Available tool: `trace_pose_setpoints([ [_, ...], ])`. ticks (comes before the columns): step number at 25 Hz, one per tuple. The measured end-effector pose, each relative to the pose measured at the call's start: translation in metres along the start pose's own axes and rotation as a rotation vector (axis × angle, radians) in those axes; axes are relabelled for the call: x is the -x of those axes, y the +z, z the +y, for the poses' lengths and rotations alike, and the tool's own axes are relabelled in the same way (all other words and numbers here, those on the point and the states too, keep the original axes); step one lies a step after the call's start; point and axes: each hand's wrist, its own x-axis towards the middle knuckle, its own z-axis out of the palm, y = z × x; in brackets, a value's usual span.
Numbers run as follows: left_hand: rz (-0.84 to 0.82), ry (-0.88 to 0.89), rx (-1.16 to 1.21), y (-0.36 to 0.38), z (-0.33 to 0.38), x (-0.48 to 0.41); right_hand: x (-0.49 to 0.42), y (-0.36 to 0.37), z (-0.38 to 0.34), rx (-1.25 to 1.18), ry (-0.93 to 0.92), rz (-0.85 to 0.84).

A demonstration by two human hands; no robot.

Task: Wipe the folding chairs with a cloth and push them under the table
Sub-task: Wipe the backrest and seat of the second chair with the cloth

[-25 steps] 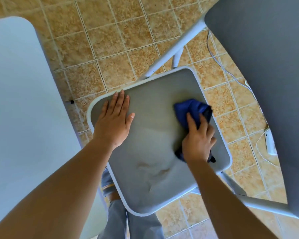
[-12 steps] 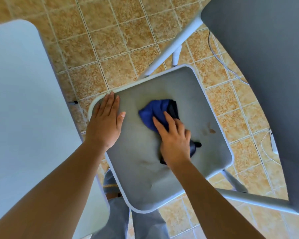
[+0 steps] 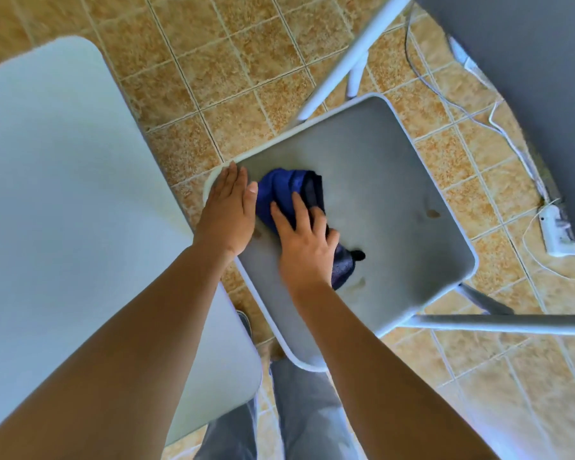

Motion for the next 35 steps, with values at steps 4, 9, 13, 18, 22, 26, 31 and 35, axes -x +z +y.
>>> trace_pose_setpoints([
  [4, -0.023, 0.019, 0.054, -0.004, 0.001, -0.001, 0.081, 0.016, 0.006, 0.096, -0.193, 0.014],
  [9, -0.037, 0.046, 0.009, -0.005, -0.006, -0.005, 0.091, 0.01, 0.065, 0.083, 0.243, 0.068],
  [13, -0.039, 0.189, -0.189, 0.008, -0.002, 0.003, 0.056, 0.011, 0.04, -0.085, 0.523, 0.091],
  [18, -0.009, 0.287, -0.265, 0.04, 0.019, 0.017, 0.131, 0.032, 0.014, 0.006, 0.14, 0.073],
  [22, 0.066, 0.404, -0.374, 0.065, 0.027, 0.029, 0.19, 0.032, 0.066, 0.082, 0.19, 0.076],
  [26, 0.121, 0.484, -0.465, 0.08, 0.032, 0.03, 0.126, 0.015, 0.103, -0.069, 0.685, 0.096],
  [31, 0.211, 0.461, -0.489, 0.086, 0.036, 0.018, 0.062, 0.015, 0.058, -0.116, 0.617, 0.153],
  [35, 0.227, 0.417, -0.462, 0.088, 0.036, 0.006, 0.124, 0.028, 0.049, -0.019, 0.363, 0.099],
])
